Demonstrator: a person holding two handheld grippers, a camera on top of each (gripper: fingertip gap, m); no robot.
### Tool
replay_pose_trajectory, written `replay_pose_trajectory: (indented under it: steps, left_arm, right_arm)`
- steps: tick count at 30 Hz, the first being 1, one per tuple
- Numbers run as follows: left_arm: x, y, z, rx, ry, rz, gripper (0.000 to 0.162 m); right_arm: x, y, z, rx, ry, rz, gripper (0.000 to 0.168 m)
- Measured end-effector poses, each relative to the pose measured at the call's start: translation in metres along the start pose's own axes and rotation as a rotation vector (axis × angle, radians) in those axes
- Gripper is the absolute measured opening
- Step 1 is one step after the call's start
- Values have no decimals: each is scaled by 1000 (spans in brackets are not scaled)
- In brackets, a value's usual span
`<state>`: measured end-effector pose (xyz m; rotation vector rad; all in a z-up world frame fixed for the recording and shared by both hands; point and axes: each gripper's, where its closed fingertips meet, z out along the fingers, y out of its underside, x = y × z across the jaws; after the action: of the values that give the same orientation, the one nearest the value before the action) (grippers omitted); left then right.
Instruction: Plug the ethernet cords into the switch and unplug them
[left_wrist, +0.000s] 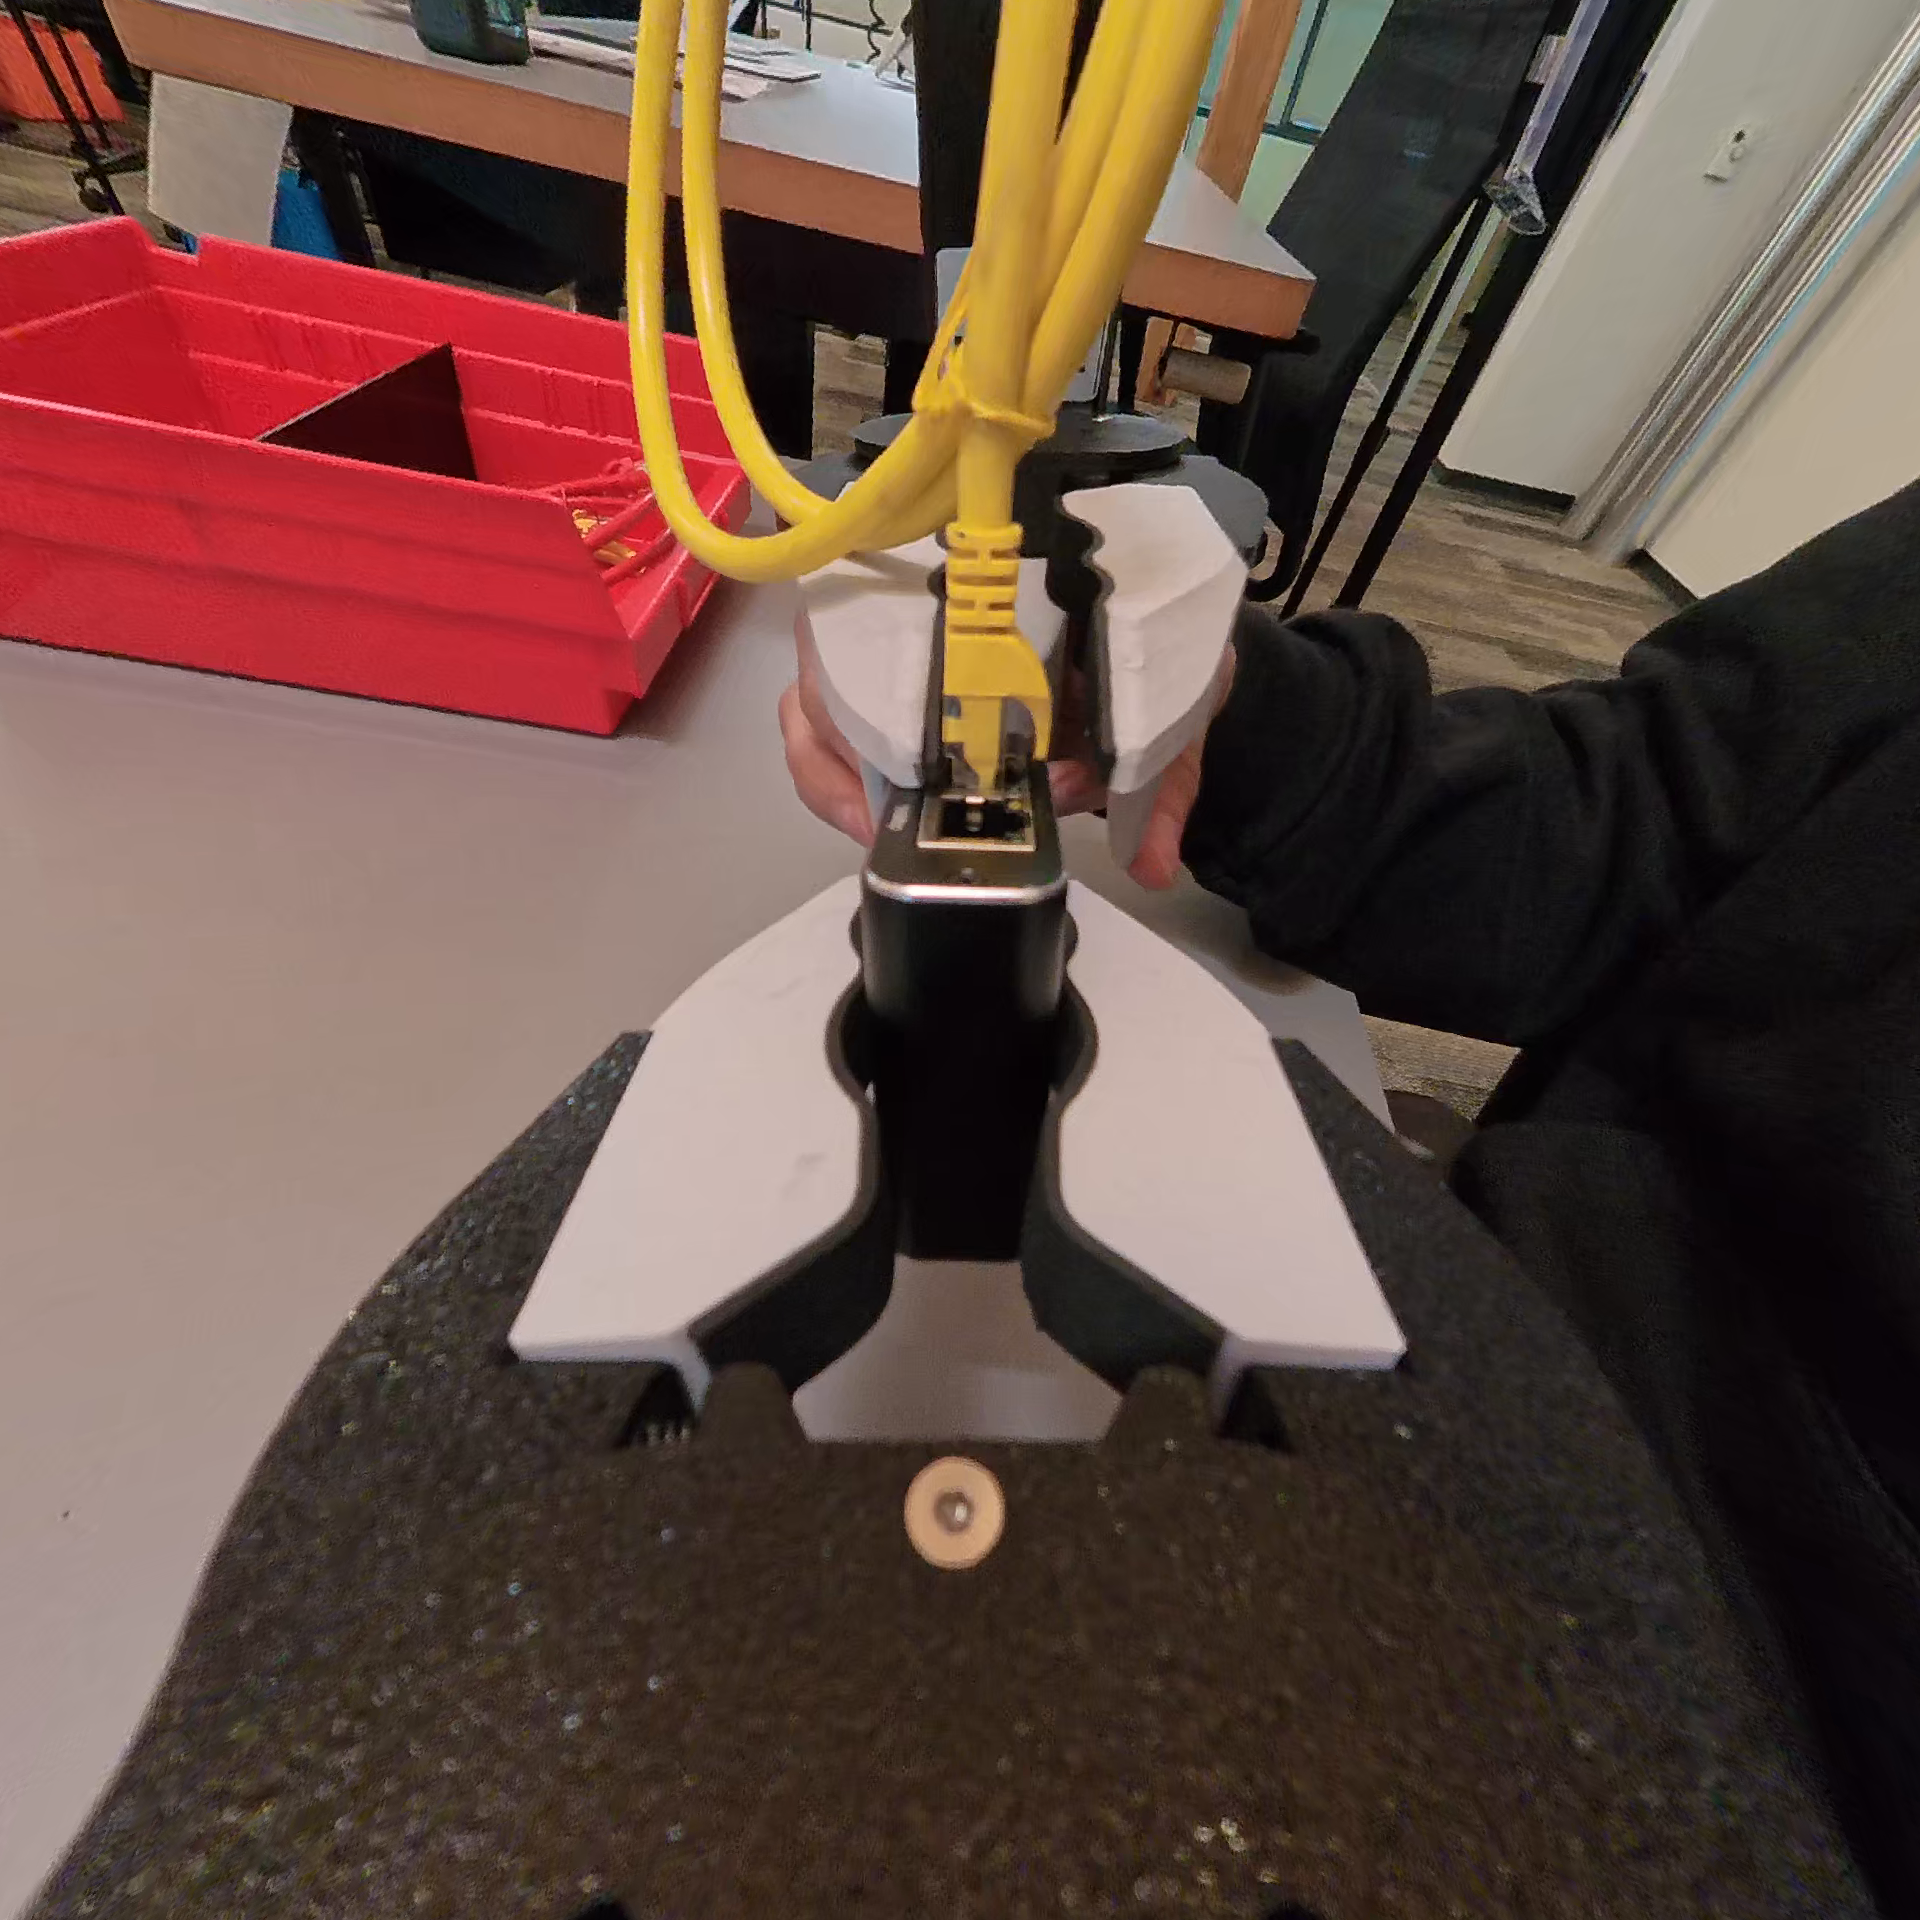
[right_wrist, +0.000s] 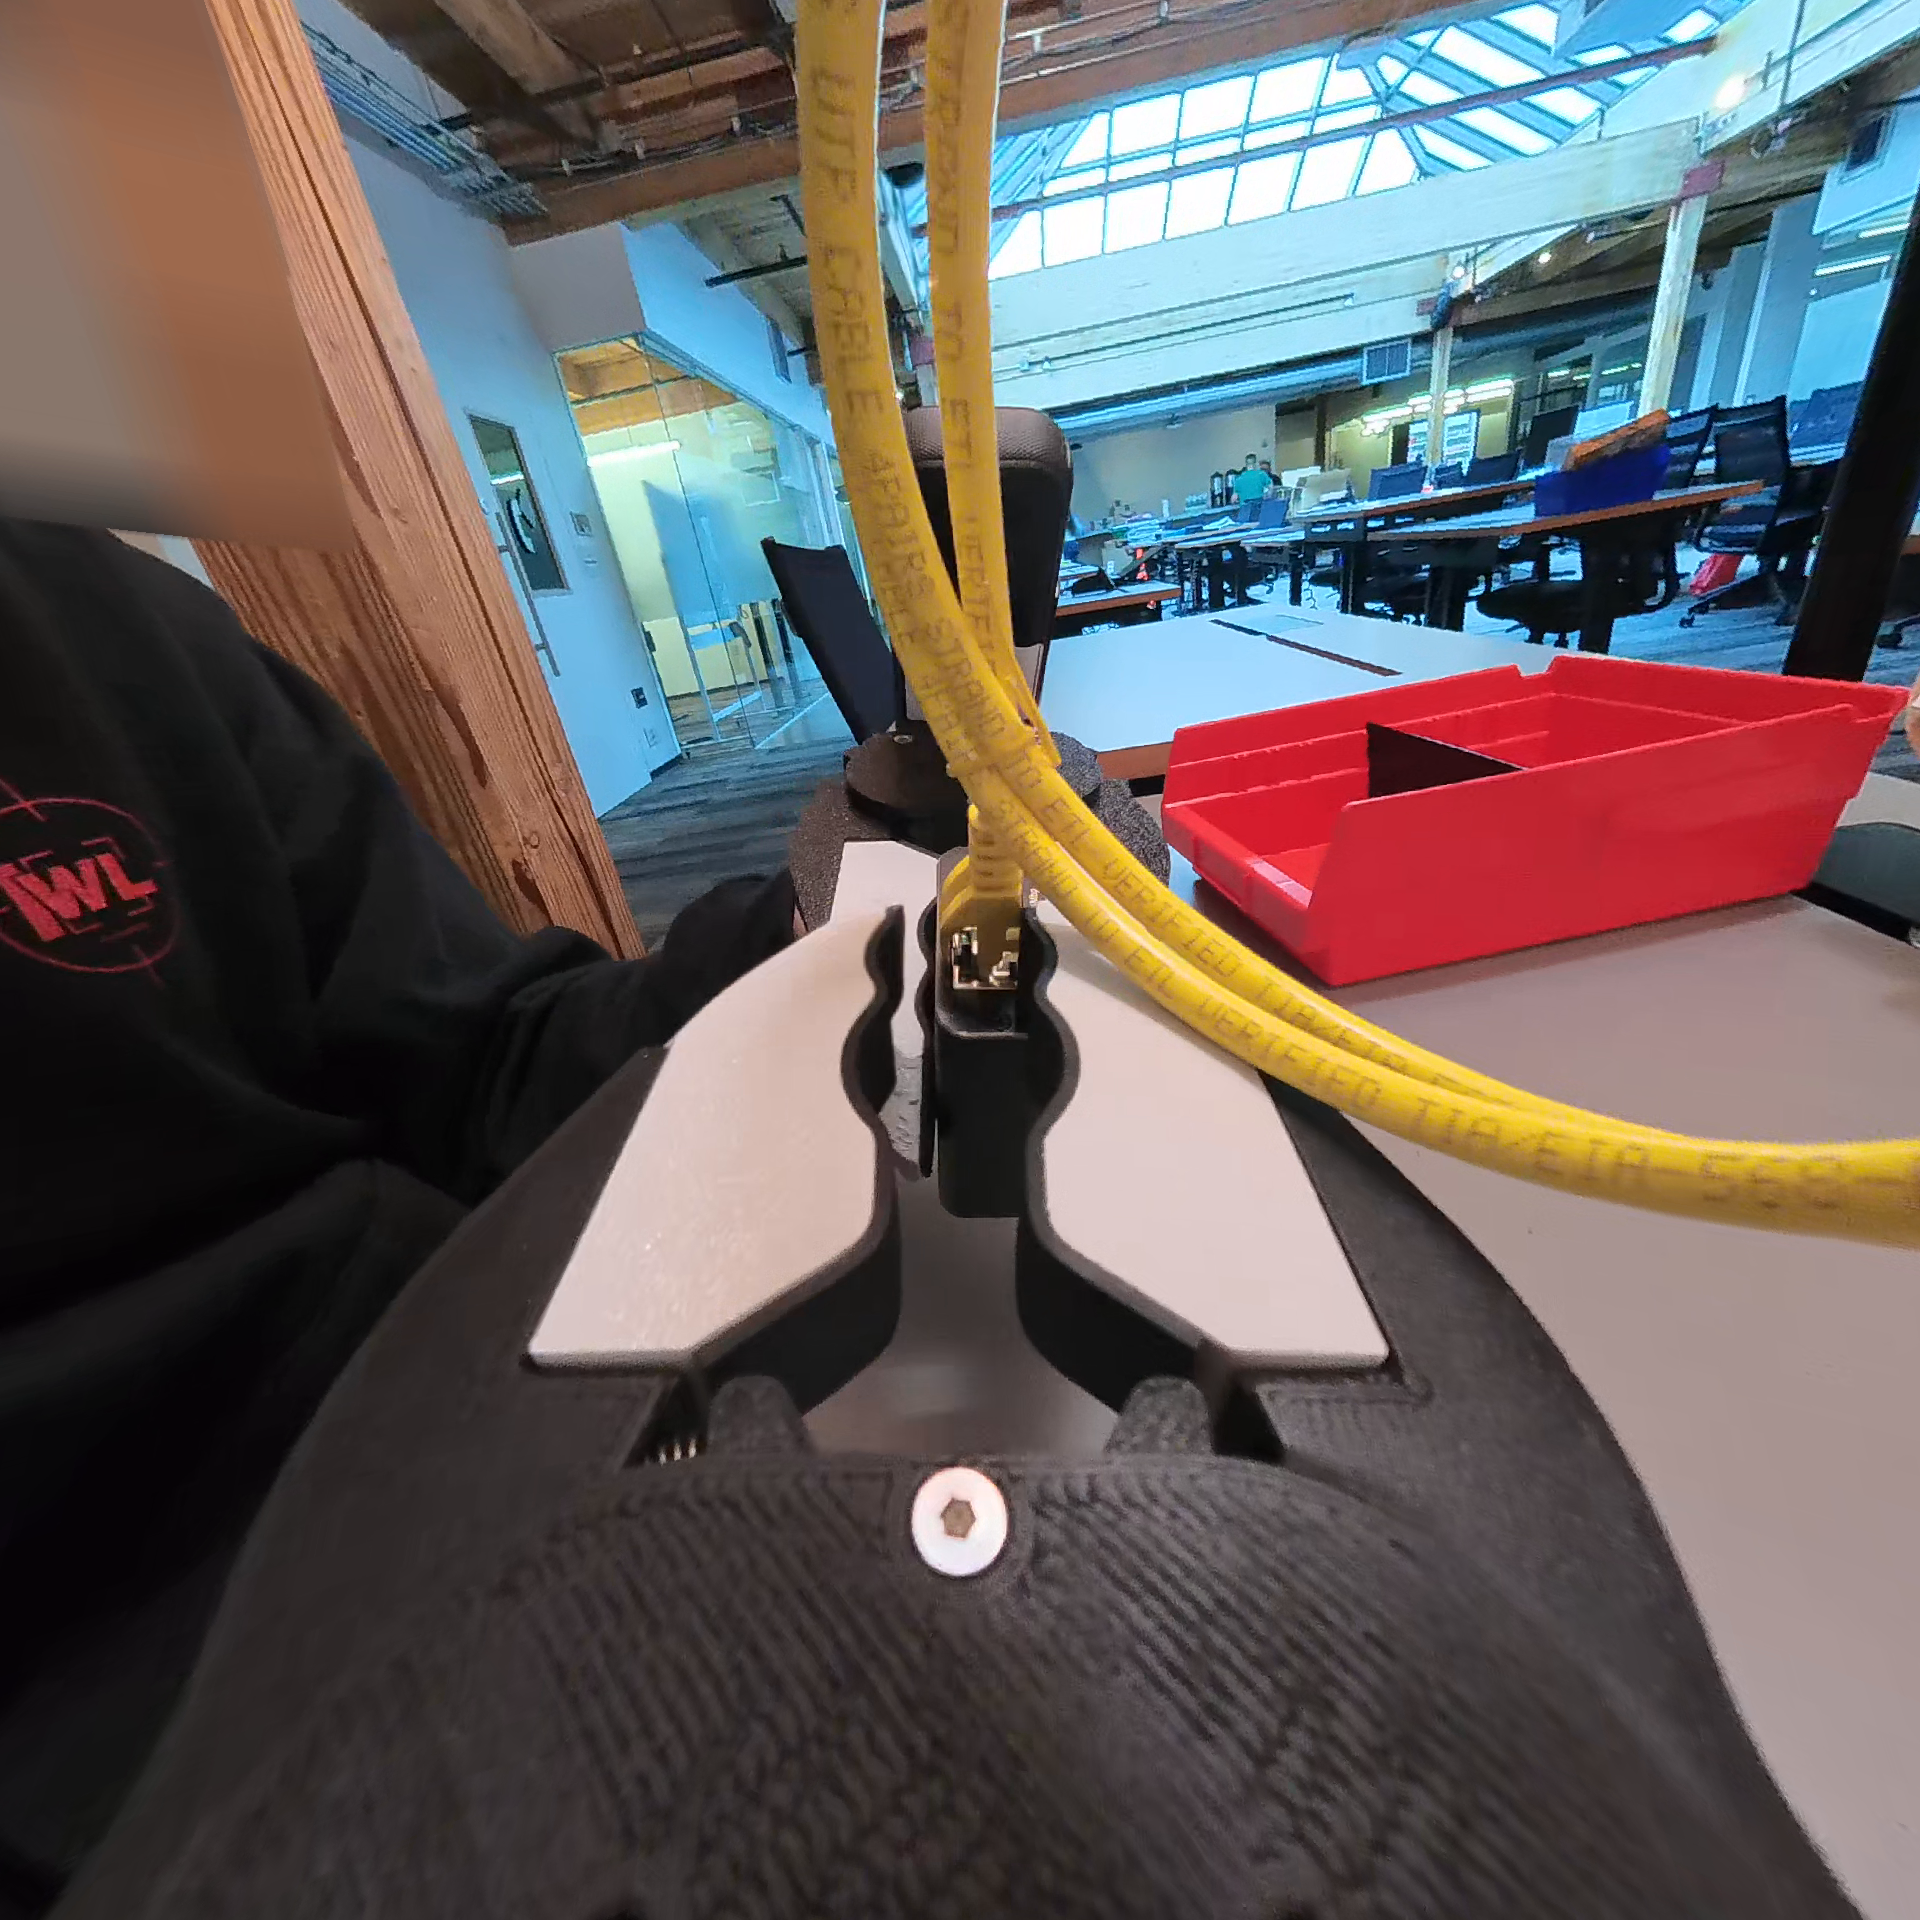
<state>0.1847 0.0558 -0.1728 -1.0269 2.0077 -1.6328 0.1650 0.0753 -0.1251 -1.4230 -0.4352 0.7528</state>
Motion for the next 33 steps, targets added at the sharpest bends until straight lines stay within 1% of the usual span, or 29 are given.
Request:
replay_pose_trajectory:
  steps: [2,7,8,9,10,12,13,25,27,33]
  left_arm:
    - [0,-1,0,4,2,2,27]
    - [0,-2,1,2,-10,12,27]
    - [0,-2,1,-2,-17,15,27]
    - [-1,-2,1,-3,-25,16,27]
    - [0,-3,1,-4,-27,18,27]
    - [3,-5,0,4,-23,28,27]
    - [3,-7,0,6,-24,30,27]
    - [10,-14,-2,35,-30,107,27]
    - [10,-16,-2,51,-31,122,27]
    - [7,-18,1,95,-34,88,30]
  right_arm:
    - [-1,-1,0,-9,3,-5,21]
    - [1,-2,0,-3,17,5,16]
    - [1,-2,-1,-1,10,8,17]
    - [-1,-3,-1,5,-3,8,21]
    - [-1,-3,-1,7,-1,4,19]
    - [-4,-6,0,18,-6,-30,18]
    - [-3,-7,0,21,3,-37,14]
    - [-12,-13,1,60,9,-195,13]
    - [-12,-14,2,68,17,-207,14]
    - [-5,-10,3,60,48,-193,14]
